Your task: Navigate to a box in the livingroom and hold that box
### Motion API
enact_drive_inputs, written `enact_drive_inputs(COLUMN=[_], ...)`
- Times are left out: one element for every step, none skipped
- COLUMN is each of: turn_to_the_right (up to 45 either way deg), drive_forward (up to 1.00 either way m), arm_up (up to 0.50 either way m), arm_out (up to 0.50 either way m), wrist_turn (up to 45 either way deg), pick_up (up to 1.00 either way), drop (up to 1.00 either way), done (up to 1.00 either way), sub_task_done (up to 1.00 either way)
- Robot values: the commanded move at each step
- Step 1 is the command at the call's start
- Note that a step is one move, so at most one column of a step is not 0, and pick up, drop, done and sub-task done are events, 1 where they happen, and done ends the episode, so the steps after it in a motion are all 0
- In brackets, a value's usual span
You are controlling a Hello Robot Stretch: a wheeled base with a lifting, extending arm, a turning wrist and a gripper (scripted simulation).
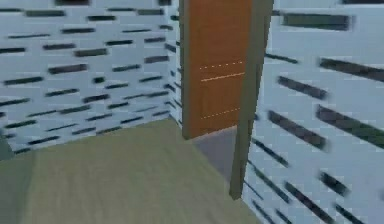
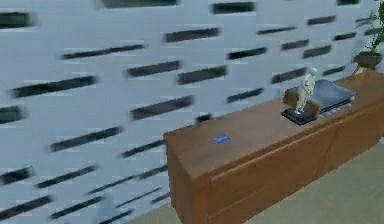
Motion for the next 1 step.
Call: enact_drive_inputs(turn_to_the_right=[0.0], drive_forward=[1.00], arm_up=[0.00], arm_out=[0.00], wrist_turn=[0.0], pick_up=[0.00], drop=[0.00], done=[0.00], sub_task_done=[0.00])
